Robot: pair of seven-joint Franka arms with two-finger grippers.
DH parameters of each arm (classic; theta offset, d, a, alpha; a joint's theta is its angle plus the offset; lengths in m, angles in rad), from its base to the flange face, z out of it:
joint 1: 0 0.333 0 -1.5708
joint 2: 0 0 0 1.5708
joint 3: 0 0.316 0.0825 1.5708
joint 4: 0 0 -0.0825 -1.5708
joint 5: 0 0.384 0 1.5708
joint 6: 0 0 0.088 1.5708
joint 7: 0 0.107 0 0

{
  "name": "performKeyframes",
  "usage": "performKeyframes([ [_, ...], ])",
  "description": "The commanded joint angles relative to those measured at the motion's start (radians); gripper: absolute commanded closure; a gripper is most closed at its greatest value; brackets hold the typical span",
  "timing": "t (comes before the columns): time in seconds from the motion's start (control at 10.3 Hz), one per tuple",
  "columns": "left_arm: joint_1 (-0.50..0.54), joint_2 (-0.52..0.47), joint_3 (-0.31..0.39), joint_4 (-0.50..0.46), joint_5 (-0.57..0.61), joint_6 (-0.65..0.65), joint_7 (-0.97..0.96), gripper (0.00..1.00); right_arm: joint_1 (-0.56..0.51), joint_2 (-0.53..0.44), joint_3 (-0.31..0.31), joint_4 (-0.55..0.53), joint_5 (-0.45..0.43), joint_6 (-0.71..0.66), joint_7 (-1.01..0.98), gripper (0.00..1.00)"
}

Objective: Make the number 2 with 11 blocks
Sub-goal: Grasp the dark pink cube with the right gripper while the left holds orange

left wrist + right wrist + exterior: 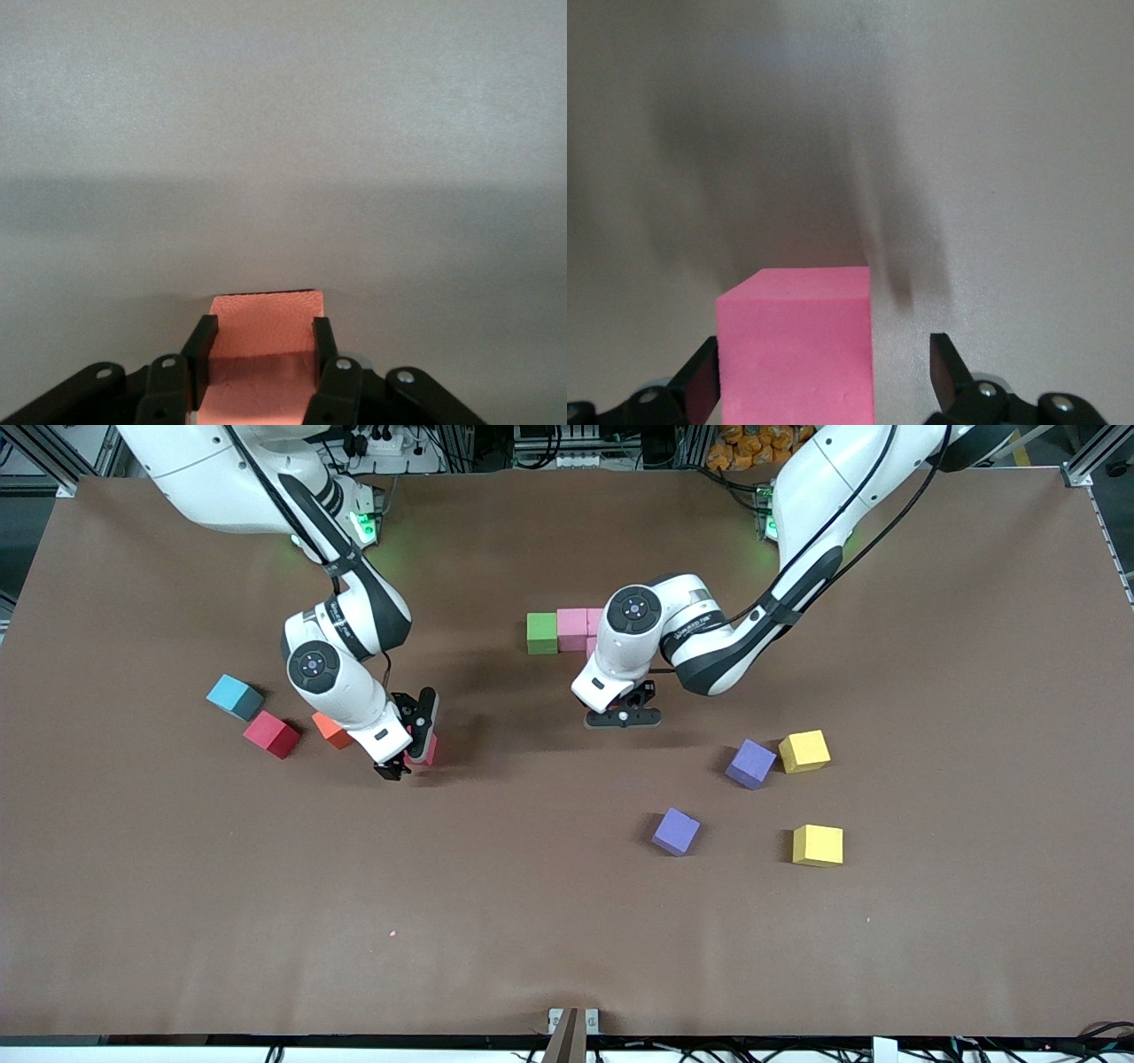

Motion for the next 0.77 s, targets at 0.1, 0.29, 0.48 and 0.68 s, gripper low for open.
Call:
performKeyframes([
  [0.1,-0.018,0.014,0.007,0.009,0.031,0.005,-0.027,0.65,0.007,0.006,0.0,0.01,0.015,-0.001,-0.018,0.11],
  [0.29,-0.018,0.014,0.007,0.007,0.031,0.005,-0.034,0.65,0.005,0.004,-0.001,0.005,0.015,-0.003,-0.019,0.2],
  [0.48,-0.027,0.012,0.007,0.001,0.033,0.002,-0.051,0.65,0.005,0.004,-0.001,-0.001,0.015,0.0,-0.004,0.48],
  [0.68,-0.027,0.012,0.007,-0.002,0.031,-0.003,-0.058,0.65,0.005,0.001,-0.001,0.002,0.015,-0.001,-0.005,0.49],
])
